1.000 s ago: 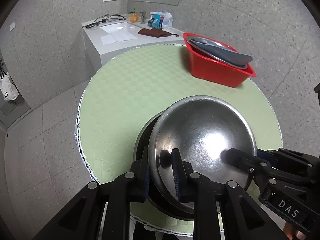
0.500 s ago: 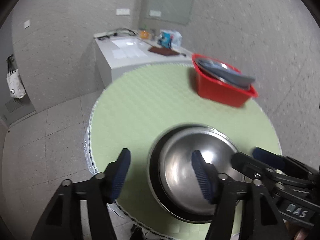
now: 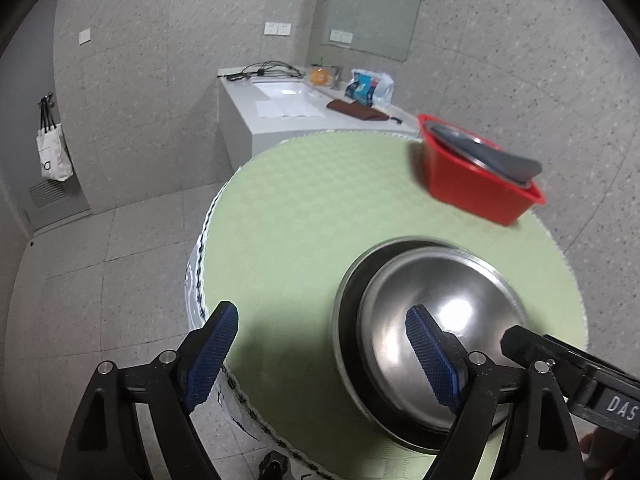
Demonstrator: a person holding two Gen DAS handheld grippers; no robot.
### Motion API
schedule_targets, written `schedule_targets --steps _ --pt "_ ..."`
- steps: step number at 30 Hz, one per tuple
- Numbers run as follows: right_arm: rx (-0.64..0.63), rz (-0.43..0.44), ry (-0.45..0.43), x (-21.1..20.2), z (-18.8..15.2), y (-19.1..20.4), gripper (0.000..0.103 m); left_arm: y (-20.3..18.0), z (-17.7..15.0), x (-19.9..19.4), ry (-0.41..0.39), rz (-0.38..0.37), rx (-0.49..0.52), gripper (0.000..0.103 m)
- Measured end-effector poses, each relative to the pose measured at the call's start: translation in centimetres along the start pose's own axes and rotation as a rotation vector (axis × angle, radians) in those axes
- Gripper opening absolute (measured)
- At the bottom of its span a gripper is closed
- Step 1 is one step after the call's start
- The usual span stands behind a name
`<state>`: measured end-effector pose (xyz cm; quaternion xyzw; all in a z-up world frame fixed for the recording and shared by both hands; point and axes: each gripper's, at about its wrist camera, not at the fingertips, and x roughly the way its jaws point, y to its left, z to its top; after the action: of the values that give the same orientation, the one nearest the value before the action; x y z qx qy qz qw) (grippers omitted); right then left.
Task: Organize plates and bowls
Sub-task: 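Grasp the stacked steel bowls with both grippers and lift toward the red basin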
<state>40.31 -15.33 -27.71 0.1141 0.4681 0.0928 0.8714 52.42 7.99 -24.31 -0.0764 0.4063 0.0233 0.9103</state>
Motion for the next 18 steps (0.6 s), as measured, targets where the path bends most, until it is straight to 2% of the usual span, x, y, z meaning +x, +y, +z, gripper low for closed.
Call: schedule_targets --steps 2,4,6,8,9,10,11,14,18 --pt "0.023 0.008 0.022 0.7 -0.3 -0.4 0.084 -0.3 0.1 0.8 0.033 -0.021 0.007 0.080" --pt "0.032 0.028 0.045 1.4 -0.5 -0.6 0.080 -0.6 0.2 1.5 0.051 -0.044 0.011 0.072" --pt "0.032 0.037 0.056 1.8 -0.5 -0.5 0.073 -0.9 0.5 2.1 0.072 -0.075 0.019 0.056" --pt "0.031 0.042 0.069 2.3 -0.5 -0.4 0.061 -1.2 0.8 2.5 0.081 -0.097 0.031 0.047" --pt "0.032 0.055 0.072 2.4 -0.5 -0.3 0.056 -1.5 1.0 2.7 0.087 -0.111 0.041 0.037" --pt "0.026 0.068 0.073 2.5 -0.4 -0.1 0.044 -1.4 1.3 2.7 0.088 -0.113 0.047 0.036" --pt "0.014 0.077 0.072 2.5 -0.2 0.3 0.041 -1.5 1.6 2.8 0.086 -0.101 0.052 0.036" --pt "-0.009 0.036 0.060 2.5 0.0 0.8 0.037 -1.2 3.0 2.8 0.066 -0.131 0.046 0.036" --pt "0.036 0.031 0.030 2.1 1.1 0.0 0.033 -1.8 5.6 2.8 0.025 -0.166 0.100 0.036"
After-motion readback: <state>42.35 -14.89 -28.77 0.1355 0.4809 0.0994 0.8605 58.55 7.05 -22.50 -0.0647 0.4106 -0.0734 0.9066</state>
